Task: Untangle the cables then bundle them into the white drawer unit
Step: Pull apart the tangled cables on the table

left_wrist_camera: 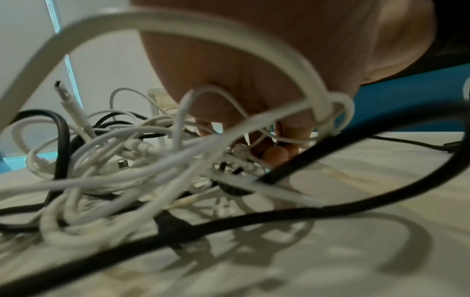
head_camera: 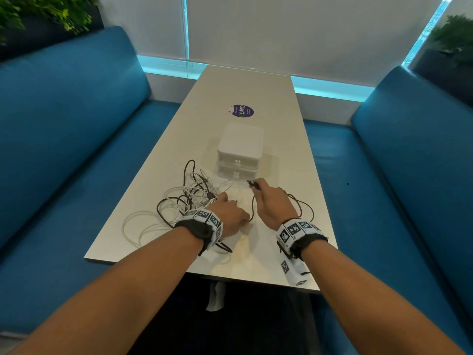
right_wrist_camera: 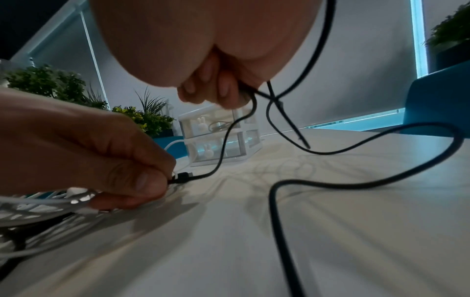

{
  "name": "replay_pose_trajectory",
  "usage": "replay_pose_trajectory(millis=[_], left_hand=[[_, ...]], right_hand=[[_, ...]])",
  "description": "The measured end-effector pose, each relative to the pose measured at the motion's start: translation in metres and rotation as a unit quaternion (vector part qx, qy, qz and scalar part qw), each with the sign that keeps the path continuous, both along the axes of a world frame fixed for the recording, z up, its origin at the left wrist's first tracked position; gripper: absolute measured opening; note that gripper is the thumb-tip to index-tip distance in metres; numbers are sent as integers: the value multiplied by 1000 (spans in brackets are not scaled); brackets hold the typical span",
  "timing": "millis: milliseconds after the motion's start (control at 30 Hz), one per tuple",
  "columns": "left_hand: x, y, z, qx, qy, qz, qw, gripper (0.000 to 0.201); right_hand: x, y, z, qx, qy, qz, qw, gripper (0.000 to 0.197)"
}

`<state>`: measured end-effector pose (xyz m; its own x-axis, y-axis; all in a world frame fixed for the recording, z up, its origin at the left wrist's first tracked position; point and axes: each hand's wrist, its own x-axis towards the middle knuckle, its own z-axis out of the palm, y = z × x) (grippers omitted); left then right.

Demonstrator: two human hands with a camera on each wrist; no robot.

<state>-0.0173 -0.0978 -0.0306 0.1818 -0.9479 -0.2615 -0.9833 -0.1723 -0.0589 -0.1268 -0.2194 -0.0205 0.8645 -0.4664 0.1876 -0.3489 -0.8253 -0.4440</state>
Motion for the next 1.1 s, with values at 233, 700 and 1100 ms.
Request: replay_pose_trajectory(millis=[233,700,1100], left_hand=[[0,0,0,-58,-14,-4,998,21],[23,13,-13,-40,-26,29,998,16],[2,4,2,-41,-43,34,998,32]], right_hand=[[11,1,-10,162,130,-43,977,27],[-35,-48,-13,42,230,-124,964,23],[10,7,-27,91,219,18,971,31]])
